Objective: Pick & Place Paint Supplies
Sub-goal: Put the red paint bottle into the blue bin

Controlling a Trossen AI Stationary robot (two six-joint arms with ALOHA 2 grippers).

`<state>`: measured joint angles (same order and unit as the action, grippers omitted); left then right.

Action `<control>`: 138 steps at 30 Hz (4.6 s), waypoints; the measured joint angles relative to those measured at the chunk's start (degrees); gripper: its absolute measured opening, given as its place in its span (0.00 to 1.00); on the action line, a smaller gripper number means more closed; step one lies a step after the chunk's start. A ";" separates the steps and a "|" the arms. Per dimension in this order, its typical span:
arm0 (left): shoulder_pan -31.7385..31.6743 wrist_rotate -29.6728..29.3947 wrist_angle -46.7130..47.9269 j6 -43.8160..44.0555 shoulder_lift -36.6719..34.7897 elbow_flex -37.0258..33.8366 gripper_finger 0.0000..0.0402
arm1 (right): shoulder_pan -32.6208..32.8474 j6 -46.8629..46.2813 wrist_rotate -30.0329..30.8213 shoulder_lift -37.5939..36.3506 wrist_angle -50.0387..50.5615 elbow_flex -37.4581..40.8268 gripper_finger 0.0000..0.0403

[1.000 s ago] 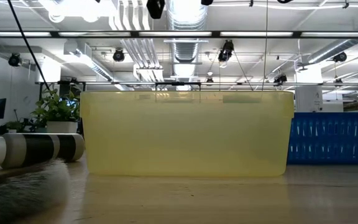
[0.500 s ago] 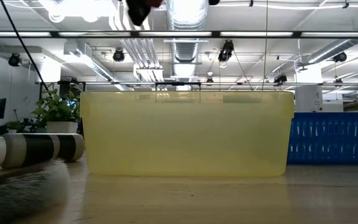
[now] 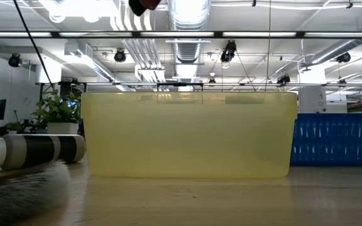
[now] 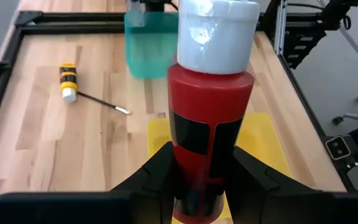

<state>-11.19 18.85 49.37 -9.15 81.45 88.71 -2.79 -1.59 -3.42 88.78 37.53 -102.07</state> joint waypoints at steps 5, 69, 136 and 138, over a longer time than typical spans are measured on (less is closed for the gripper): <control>0.65 0.59 -0.07 0.18 1.33 0.20 0.27 | 0.02 2.65 -0.31 4.14 3.74 -5.53 0.73; -5.56 -8.95 8.54 -4.04 -8.06 0.49 0.71 | 8.72 -19.89 4.19 -7.01 22.79 14.91 0.28; -5.80 -12.68 5.35 3.67 -8.50 -0.27 0.71 | 29.06 -46.23 20.09 -15.50 6.59 55.27 0.28; -5.80 -12.70 5.35 3.67 -8.50 -0.27 0.71 | 29.07 -45.50 19.99 -15.50 6.32 55.27 0.28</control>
<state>-16.99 6.15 54.72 -5.48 72.95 88.44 26.28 -47.09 16.57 73.28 43.85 -46.81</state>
